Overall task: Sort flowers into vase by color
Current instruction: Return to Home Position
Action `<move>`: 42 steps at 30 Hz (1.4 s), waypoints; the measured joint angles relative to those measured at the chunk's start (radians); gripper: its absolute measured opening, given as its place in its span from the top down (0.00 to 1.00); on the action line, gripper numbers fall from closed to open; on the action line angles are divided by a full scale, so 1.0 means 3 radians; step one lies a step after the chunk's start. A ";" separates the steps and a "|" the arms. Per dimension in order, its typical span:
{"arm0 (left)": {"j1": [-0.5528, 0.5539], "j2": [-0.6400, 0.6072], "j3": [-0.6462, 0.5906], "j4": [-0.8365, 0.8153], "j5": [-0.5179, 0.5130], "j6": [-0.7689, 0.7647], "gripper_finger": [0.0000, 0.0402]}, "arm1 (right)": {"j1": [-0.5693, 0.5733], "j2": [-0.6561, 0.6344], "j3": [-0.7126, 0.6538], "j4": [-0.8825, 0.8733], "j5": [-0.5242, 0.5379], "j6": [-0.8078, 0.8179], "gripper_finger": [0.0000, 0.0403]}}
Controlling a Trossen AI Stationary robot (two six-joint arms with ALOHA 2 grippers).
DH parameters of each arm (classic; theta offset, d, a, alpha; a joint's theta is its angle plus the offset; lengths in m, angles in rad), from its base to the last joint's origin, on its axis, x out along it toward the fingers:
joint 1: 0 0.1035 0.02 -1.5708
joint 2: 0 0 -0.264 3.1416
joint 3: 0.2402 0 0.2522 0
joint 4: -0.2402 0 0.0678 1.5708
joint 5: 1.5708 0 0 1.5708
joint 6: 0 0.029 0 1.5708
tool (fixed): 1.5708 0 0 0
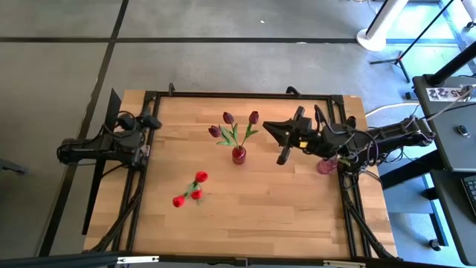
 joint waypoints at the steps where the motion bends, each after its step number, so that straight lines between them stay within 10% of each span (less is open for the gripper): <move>1: 0.0000 0.0000 0.0000 -0.0002 0.0081 -0.0055 1.00 | 0.0000 0.0010 -0.0024 0.0060 0.0001 -0.0011 0.93; 12: 0.0000 0.0000 0.0000 0.0136 0.1569 0.0199 1.00 | -0.0001 0.0016 -0.1170 0.2493 -0.0029 -0.0334 0.93; 22: -0.0002 0.0000 0.0000 0.0697 0.3153 0.1349 1.00 | -0.0001 0.0017 -0.1615 0.3156 -0.0234 -0.0318 0.93; 42: -0.0001 0.0000 0.0000 0.0681 0.3077 0.1363 1.00 | 0.0003 -0.0680 -0.2420 0.3237 -0.0647 -0.0319 0.93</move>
